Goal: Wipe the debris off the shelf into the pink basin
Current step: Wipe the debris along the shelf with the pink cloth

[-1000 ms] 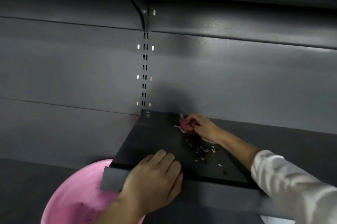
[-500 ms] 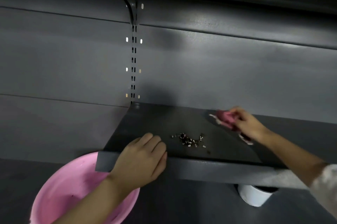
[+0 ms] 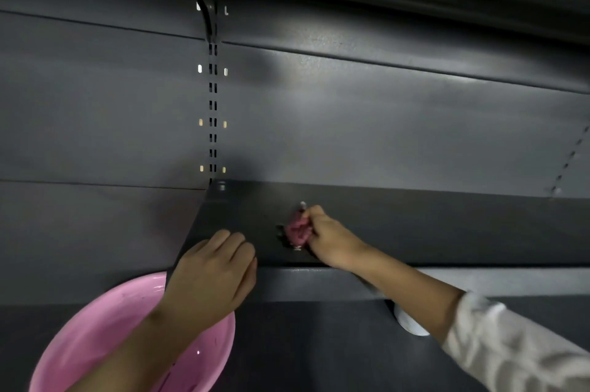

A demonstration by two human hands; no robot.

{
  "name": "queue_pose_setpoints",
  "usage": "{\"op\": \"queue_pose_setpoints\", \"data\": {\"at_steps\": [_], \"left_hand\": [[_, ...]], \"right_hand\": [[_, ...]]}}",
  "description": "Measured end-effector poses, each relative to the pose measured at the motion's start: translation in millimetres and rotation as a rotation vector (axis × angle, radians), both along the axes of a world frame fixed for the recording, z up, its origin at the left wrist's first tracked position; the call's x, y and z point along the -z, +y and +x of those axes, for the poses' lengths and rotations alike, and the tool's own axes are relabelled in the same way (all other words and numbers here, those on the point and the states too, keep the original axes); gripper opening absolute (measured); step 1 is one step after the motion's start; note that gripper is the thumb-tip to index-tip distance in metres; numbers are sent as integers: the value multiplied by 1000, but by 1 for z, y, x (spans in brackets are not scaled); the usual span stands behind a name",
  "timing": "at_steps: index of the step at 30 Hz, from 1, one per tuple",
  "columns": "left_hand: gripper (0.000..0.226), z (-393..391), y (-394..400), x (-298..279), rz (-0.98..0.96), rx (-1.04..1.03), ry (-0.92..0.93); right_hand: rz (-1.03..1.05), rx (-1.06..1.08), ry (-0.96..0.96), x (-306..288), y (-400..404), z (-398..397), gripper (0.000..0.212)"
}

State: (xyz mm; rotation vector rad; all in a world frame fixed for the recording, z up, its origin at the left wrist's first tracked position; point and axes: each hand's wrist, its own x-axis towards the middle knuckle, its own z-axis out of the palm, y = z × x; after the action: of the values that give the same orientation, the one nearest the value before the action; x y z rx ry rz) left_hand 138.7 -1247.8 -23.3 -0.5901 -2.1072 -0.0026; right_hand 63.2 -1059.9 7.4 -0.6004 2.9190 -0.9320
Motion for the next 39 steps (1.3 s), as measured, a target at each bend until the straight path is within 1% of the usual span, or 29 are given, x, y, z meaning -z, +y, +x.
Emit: {"op": "queue_pose_setpoints", "data": {"at_steps": [2, 4, 5, 7, 8, 10, 12, 13, 16, 17, 19, 23, 26, 28, 30, 32, 33, 35, 37, 39], "left_hand": [[31, 0, 0, 0, -1, 12, 9], [31, -1, -3, 2, -4, 13, 14], [30, 0, -5, 3, -2, 5, 16], [30, 0, -12, 4, 6, -15, 22], [30, 1, -15, 4, 9, -21, 27], [30, 1, -18, 4, 12, -35, 39], [29, 2, -16, 6, 16, -55, 48], [28, 2, -14, 8, 26, -63, 49], [29, 0, -11, 11, 45, -77, 58], [29, 0, -11, 11, 44, -80, 65], [30, -1, -11, 11, 50, -90, 79], [32, -3, -11, 13, 66, -101, 83], [33, -2, -11, 12, 47, -115, 84], [36, -3, -12, 13, 35, -101, 95], [48, -3, -13, 13, 41, -83, 105], [54, -4, -13, 12, 50, -78, 110], [53, -4, -13, 11, 50, -84, 110], [43, -4, -12, 9, 38, -108, 105], [31, -4, -11, 8, 35, -127, 92], [26, -4, -11, 7, 42, -129, 77]], "right_hand": [[4, -19, 4, -4, -7, 3, 28], [-53, -14, -22, -10, 0, 3, 32], [-111, 6, -39, -13, 8, 2, 33], [-205, 129, -21, -18, 33, -6, 26], [-202, 205, 16, -19, 50, -12, 20], [-101, 329, 52, -17, 85, -22, 10], [-10, 416, 31, -13, 107, -36, 17], [18, 425, 20, -11, 110, -44, 22], [64, 316, 81, -9, 82, -62, 25], [36, 244, 120, -9, 65, -63, 25], [-29, 68, 152, -7, 31, -59, 34], [-63, -172, 126, 3, -13, -41, 50], [-41, -292, 58, 6, -27, -36, 48], [-51, -312, 58, 2, -25, -45, 48], [-132, -257, 101, -9, -14, -63, 46], [-206, -100, 140, -18, 8, -91, 37], [-198, -10, 140, -20, 19, -107, 32], [-107, 124, 89, -14, 38, -137, 31], [-32, 169, 75, -6, 41, -153, 33], [-46, 132, 112, -1, 28, -153, 33]]}}
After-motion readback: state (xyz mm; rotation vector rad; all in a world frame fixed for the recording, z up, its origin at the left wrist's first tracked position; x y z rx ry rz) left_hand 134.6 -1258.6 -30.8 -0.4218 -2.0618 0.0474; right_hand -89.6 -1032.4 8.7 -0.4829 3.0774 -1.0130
